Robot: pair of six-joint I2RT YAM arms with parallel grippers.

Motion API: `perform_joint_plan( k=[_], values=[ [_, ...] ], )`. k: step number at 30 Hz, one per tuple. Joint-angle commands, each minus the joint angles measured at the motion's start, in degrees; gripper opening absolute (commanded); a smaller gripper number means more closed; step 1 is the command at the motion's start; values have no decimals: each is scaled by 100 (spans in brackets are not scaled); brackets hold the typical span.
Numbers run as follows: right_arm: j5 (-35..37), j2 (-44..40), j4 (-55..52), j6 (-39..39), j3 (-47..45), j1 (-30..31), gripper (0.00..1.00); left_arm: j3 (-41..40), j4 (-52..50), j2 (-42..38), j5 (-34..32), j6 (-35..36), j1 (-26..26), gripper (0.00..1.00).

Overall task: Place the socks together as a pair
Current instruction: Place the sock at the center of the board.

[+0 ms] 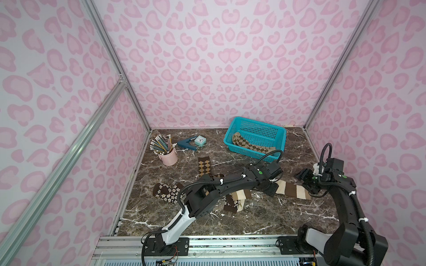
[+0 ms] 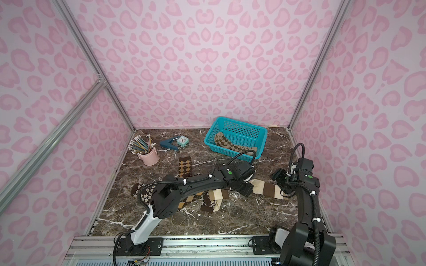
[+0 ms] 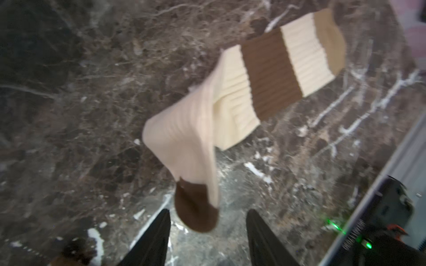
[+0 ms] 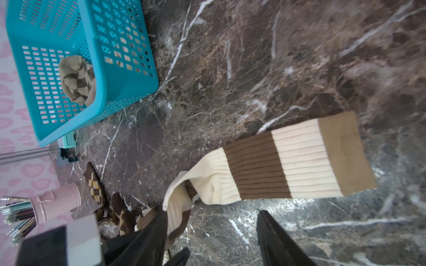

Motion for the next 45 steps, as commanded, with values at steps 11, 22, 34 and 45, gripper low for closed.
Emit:
perform_joint_plan(
  k=[11, 22, 34, 45],
  values=[
    [-265, -232, 119, 71, -80, 271, 63, 1060, -455, 687, -571, 150, 191, 21],
    [71, -34, -327, -215, -243, 1368, 61, 215, -91, 235, 2975, 199, 869, 4],
    [1060, 524, 381, 810, -859, 2211, 43, -922, 547, -93, 4576, 147, 1588, 15],
    [2132, 1177, 893, 1336, -1026, 2291, 29, -237, -599, 327, 2580, 655, 1813, 48]
  ],
)
